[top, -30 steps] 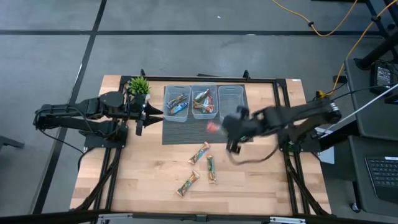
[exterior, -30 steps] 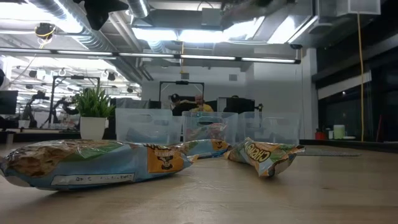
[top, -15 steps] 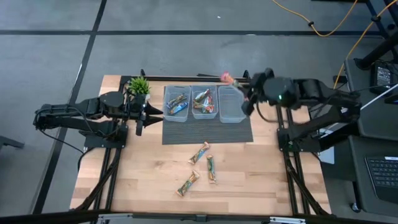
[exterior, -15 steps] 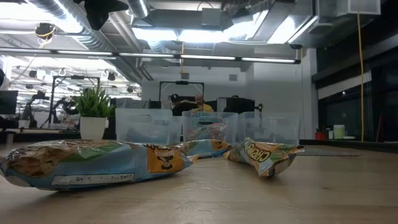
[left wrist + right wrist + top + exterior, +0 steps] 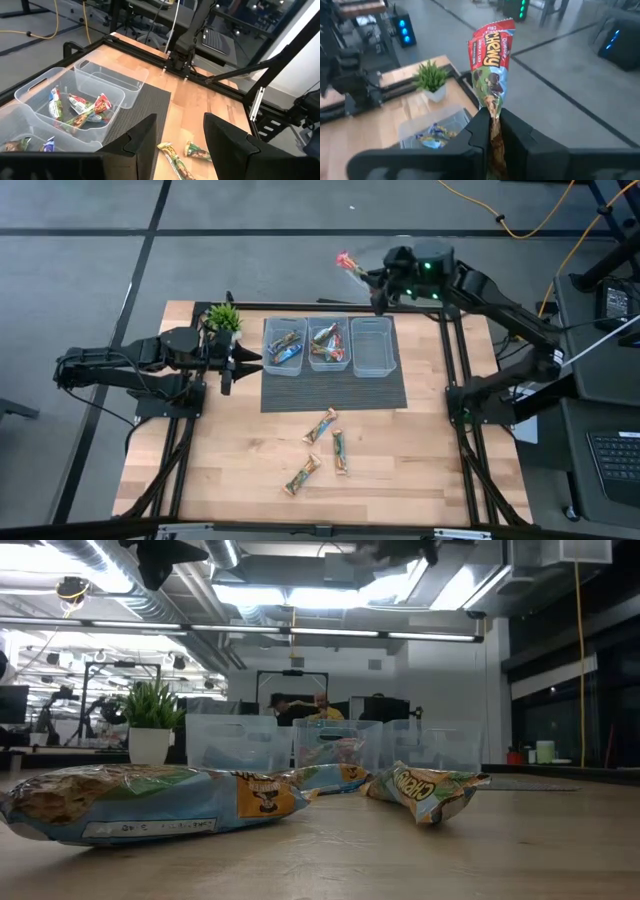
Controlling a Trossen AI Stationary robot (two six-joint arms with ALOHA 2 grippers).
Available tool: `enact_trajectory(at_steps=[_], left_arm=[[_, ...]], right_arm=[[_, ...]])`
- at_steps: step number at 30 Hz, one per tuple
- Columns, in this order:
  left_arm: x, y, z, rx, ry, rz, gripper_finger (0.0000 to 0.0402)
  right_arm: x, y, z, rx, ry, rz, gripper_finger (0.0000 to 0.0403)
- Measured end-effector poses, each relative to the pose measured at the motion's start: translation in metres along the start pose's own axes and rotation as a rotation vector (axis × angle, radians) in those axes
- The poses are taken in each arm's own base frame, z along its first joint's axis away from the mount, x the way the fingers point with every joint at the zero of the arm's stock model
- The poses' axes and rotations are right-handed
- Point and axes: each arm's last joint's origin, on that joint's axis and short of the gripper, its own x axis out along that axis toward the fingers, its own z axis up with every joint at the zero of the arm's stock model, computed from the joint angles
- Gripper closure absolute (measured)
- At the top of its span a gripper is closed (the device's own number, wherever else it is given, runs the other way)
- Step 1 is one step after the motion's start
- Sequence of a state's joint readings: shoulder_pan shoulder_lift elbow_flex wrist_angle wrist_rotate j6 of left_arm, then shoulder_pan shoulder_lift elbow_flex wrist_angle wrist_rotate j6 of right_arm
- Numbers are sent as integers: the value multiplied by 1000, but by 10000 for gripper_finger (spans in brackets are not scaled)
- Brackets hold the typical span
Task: Pick and place Granola Bars by type
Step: Put the red granola bar into the middle transparent bin
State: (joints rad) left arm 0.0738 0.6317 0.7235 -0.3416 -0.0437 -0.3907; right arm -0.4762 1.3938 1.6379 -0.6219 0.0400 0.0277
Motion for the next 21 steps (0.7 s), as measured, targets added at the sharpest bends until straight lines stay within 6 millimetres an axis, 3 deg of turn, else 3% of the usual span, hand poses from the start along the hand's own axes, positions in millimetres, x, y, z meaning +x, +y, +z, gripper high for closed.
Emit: enact_trajectory(at_steps=[6,11,17,21], left_arm=[[0,1,0,-11,-8,18,247],[0,1,0,-16,-17,40,247],[0,1,0,-16,-20,49,247],[0,2,1,-16,-22,53,247]], right_arm=[[29,-5,-13,-20,107,104,370],[60,-3,-35,-38,275,205,378],[104,-3,-52,-111,496,201,358],[131,-3,-61,-147,632,219,371]])
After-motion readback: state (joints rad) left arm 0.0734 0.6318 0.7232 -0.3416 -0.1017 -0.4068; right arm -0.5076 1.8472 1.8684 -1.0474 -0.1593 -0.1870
